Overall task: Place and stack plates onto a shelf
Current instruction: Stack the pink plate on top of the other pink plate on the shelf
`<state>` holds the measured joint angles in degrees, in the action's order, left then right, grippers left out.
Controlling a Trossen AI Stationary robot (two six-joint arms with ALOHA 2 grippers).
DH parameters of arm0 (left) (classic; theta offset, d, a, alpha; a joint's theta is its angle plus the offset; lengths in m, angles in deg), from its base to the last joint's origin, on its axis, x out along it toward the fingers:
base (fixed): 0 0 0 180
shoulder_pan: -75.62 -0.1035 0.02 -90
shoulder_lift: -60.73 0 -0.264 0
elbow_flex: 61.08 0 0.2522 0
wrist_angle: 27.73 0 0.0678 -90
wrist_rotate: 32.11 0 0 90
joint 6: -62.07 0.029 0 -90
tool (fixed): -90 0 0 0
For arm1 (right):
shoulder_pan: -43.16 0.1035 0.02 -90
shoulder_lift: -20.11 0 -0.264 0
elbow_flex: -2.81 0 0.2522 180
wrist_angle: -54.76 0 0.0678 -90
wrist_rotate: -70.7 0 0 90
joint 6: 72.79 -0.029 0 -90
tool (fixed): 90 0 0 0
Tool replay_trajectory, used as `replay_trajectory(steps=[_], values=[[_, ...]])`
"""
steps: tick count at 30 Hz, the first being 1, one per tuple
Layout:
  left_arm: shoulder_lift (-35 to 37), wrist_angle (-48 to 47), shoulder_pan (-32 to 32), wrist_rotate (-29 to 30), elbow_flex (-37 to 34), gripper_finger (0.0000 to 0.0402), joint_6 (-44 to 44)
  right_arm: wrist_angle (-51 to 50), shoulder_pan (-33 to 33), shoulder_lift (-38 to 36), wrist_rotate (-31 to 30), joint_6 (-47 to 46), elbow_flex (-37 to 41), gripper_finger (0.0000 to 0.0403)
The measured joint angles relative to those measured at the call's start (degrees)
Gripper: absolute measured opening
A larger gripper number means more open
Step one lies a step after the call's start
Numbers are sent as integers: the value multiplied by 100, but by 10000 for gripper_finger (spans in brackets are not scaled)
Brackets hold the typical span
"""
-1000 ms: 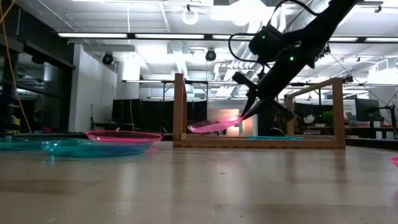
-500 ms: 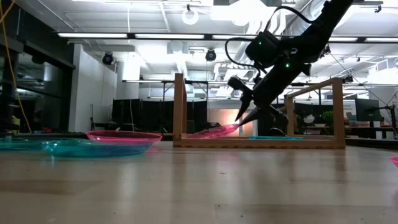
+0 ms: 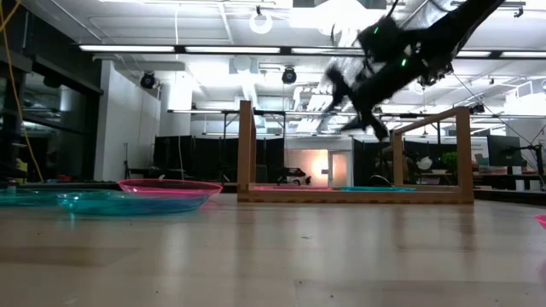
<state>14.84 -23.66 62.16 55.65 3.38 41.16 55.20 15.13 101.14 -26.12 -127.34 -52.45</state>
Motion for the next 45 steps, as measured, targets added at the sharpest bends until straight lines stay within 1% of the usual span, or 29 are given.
replay_trajectory(steps=[2, 5, 7, 9, 10, 14, 17, 21, 22, 23, 25, 28, 30, 32, 34, 36, 38, 40, 42, 45], values=[[0, -4, 0, 0, 0, 170, 0, 167, 62, -324, 556, 380, 0, 186], [0, -23, 0, 0, 0, 170, 2, 460, 333, -768, 1430, 815, 0, 186], [0, -56, -1, 1, 0, 170, 2, 668, 622, -1035, 1753, 1021, 0, 186], [0, -77, -1, 0, -4, 170, 1, 780, 955, -1274, 1768, 1258, 0, 186], [0, -94, -2, 0, -2, 170, 2, 792, 1116, -1377, 1681, 1369, 0, 186], [0, -128, -2, 2, -2, 170, 2, 804, 1587, -1611, 985, 1691, 0, 186], [0, -128, -1, 2, -3, 170, 4, 790, 1748, -1622, 716, 1738, 0, 186], [-2, -207, -1, 53, -1, 170, 2, 788, 1818, -1621, 699, 1740, 0, 186], [-22, -421, 10, 135, 23, 170, 9, 788, 1825, -1621, 701, 1742, 0, 186], [-47, -835, 22, 205, 91, 170, 11, 788, 1825, -1621, 701, 1739, 0, 186], [-159, -1989, 92, 295, 346, 170, 10, 788, 1825, -1621, 701, 1726, 0, 186], [-557, -3757, 291, 295, 834, 170, -75, 788, 1823, -1621, 701, 1740, 0, 186], [-867, -4610, 512, 251, 1132, 170, -89, 788, 1816, -1621, 701, 1750, 0, 186], [-1198, -5327, 830, 72, 1307, 170, 49, 787, 1813, -1621, 701, 1752, 0, 186], [-1545, -6045, 1166, -86, 1324, 170, 295, 756, 1792, -1621, 701, 1759, 0, 186], [-1866, -6732, 1480, -98, 1309, 170, 653, 721, 1766, -1621, 701, 1757, 0, 186], [-2176, -7306, 1747, 105, 1252, 170, 1073, 722, 1739, -1621, 700, 1755, 0, 186], [-2516, -7667, 1967, 442, 1083, 170, 1459, 716, 1714, -1621, 701, 1760, 0, 186], [-2799, -7742, 2129, 842, 879, 170, 1827, 684, 1705, -1621, 699, 1809, 0, 186], [-3148, -7563, 2256, 1322, 518, 170, 2243, 649, 1705, -1619, 701, 1895, 0, 186]])
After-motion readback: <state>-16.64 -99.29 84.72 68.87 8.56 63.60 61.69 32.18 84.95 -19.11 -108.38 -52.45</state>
